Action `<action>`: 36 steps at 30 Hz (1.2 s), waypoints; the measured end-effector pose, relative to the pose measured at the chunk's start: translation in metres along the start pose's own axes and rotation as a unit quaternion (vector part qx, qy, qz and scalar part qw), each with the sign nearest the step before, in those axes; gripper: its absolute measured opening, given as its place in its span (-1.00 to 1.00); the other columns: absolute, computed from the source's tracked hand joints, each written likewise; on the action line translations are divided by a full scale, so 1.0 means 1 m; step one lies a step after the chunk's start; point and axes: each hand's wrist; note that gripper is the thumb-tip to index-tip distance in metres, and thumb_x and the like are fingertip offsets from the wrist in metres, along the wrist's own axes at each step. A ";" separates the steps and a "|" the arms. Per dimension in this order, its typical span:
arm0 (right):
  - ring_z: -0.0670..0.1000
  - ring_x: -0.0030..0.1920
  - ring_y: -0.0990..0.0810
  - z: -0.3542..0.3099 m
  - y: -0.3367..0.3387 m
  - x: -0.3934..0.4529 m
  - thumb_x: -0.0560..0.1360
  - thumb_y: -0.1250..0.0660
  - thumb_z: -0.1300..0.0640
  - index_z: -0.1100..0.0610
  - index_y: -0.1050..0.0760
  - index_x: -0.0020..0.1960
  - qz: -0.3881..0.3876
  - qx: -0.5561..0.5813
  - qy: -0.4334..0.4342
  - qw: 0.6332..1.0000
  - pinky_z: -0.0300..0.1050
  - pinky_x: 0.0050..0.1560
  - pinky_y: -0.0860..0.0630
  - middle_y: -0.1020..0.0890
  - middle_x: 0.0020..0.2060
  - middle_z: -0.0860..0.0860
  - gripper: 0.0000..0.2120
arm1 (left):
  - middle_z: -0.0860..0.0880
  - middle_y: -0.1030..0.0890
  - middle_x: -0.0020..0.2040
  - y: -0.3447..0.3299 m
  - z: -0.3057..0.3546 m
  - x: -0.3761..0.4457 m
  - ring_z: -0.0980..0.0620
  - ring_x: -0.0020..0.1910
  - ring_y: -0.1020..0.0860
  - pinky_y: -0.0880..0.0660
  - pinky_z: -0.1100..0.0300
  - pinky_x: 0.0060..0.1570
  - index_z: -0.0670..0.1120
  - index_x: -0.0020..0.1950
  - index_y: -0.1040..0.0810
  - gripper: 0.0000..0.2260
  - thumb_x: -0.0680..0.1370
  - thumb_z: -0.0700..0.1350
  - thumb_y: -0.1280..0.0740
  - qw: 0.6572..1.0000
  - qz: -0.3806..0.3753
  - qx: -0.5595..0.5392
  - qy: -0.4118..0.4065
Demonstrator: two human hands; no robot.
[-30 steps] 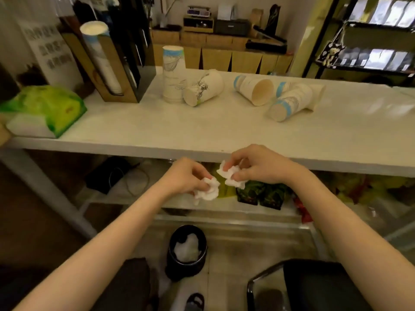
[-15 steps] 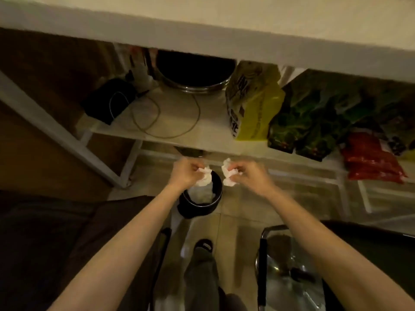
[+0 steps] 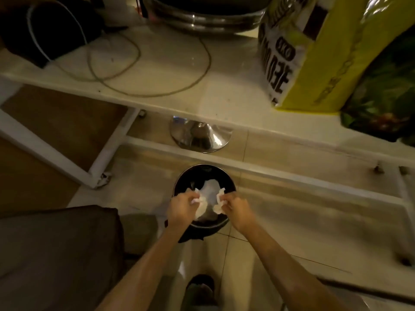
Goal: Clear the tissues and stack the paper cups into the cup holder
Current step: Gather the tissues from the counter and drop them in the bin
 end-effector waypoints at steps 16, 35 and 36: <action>0.23 0.29 -0.45 -0.009 0.004 -0.005 0.53 -0.21 0.18 0.16 -0.19 0.42 -0.018 -0.014 -0.023 0.999 0.07 0.23 -0.46 -0.40 0.35 0.21 -0.51 | -0.17 -0.52 0.27 0.009 0.000 -0.008 -0.17 0.23 -0.48 -0.47 0.01 0.14 -0.07 0.32 -0.40 -0.54 0.43 -0.12 -0.38 0.995 -0.071 0.066 0.015; 0.05 -0.05 -0.60 -0.220 0.300 -0.247 0.47 -0.29 0.11 0.04 -0.38 0.25 0.137 0.007 0.091 0.986 -0.10 -0.08 -0.50 -0.55 -0.04 -0.02 -0.64 | -0.10 -0.60 0.11 0.241 0.305 -0.219 0.01 0.08 -0.56 -0.47 0.19 0.10 -0.05 0.25 -0.45 -0.58 0.40 -0.13 -0.40 0.982 -0.028 -0.015 -0.188; 0.02 -0.08 -0.59 -0.227 0.313 -0.259 0.47 -0.29 0.08 0.02 -0.38 0.24 0.149 -0.001 0.099 0.984 -0.07 -0.08 -0.52 -0.53 -0.08 -0.06 -0.65 | -0.09 -0.60 0.08 0.249 0.317 -0.228 0.03 0.05 -0.56 -0.48 0.20 0.07 -0.05 0.22 -0.47 -0.61 0.41 -0.11 -0.40 0.979 -0.026 -0.014 -0.203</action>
Point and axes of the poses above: each hand's wrist, its own x-axis towards the middle knuckle, its own y-axis out of the back of the hand, z = x × y
